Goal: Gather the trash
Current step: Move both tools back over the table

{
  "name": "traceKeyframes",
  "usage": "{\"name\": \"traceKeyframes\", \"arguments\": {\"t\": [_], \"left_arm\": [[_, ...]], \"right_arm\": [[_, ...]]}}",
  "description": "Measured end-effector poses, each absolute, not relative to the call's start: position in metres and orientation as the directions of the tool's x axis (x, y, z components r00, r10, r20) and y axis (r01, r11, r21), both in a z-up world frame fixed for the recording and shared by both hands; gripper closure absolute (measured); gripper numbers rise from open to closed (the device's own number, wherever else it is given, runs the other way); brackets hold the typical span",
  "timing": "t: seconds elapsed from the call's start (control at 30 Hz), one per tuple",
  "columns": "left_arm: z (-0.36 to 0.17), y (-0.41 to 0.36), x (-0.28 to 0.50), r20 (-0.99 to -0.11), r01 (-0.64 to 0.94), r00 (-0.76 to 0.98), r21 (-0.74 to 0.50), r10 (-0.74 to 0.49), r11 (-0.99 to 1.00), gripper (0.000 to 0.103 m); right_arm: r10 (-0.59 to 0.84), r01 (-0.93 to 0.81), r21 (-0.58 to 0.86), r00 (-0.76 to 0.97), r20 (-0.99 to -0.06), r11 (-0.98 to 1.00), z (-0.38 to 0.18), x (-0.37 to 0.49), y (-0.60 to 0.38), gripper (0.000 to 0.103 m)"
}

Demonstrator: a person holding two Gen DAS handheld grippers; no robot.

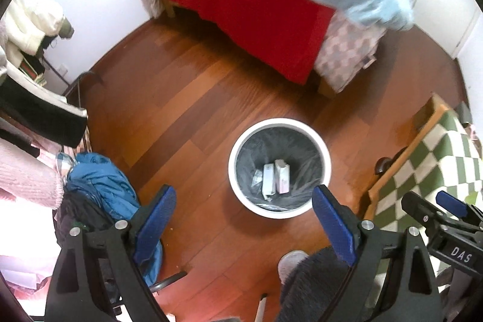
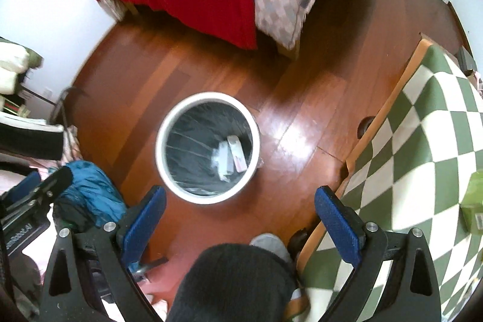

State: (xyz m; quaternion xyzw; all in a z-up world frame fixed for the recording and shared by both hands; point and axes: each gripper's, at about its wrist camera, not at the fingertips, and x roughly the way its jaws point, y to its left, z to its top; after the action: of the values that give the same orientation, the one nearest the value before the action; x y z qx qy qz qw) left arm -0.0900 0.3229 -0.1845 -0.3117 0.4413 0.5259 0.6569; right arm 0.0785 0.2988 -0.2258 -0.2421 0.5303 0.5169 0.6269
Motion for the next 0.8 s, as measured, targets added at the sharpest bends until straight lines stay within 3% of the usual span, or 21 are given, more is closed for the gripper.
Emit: {"name": "traceKeyframes", "arguments": {"t": [0.23,0.43,0.6,0.8], "left_arm": [[-0.127,0.271,-0.069,-0.853,-0.941,0.151,0.030,0.499,0.336,0.011],[-0.119,0.222,-0.021,-0.834,-0.887,0.246,0.012,0.495,0.461,0.011],[-0.166,0.174,0.054,-0.883,-0.791,0.284,0.004,0.372,0.612,0.011],[-0.240,0.100,0.155,-0.936,-0.641,0.242,0.044,0.256,0.766,0.011]], "right_arm": [[0.547,-0.865,0.347,-0.105,-0.831,0.361,-0.152,0.100,0.220,0.003],[0.603,-0.799,0.386,-0.038,-0.797,0.460,-0.128,0.144,0.122,0.003],[0.538,-0.699,0.355,0.050,-0.842,0.621,-0.156,0.193,0.025,0.003],[0.334,-0.452,0.249,0.117,-0.935,0.856,-0.233,0.278,-0.107,0.003]]}}
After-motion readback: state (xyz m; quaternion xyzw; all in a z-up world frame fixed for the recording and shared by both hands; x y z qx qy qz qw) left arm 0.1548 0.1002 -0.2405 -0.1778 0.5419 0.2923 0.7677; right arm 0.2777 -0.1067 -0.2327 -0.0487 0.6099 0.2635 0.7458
